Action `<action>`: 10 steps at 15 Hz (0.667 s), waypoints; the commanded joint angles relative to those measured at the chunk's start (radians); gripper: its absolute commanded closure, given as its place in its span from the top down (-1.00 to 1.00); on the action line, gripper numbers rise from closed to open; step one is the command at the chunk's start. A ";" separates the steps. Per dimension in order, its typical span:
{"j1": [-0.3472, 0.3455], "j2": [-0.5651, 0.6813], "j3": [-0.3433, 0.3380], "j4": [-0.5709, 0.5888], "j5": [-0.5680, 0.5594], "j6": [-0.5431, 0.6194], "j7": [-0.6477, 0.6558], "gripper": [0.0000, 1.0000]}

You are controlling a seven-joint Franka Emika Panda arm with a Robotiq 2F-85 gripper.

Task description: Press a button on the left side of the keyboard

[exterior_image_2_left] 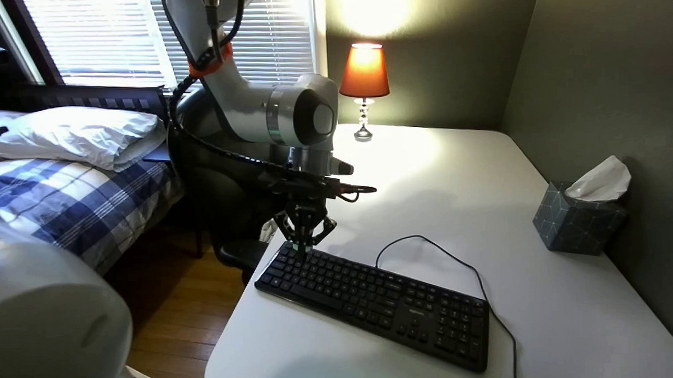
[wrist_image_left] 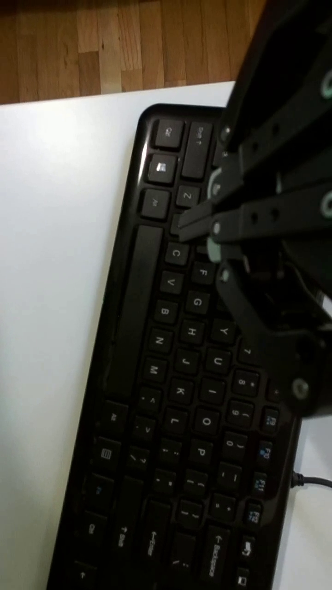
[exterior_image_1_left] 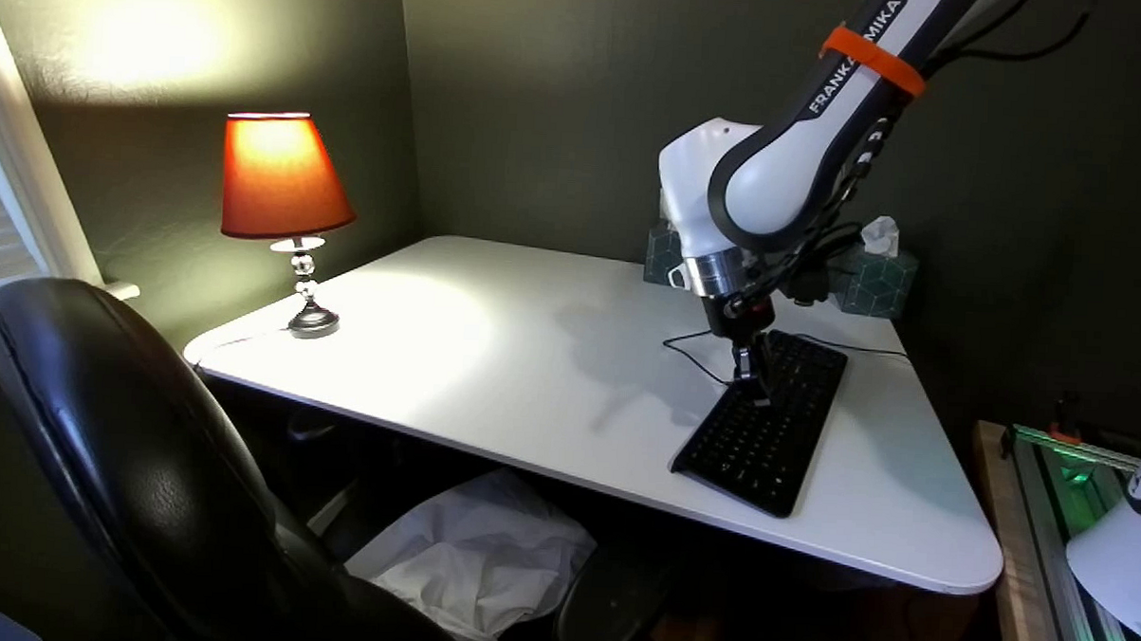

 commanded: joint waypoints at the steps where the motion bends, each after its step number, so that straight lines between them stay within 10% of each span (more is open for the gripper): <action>1: -0.005 0.041 0.010 0.024 0.015 0.006 -0.023 -1.00; 10: -0.009 0.094 0.017 0.058 0.030 0.009 -0.038 -1.00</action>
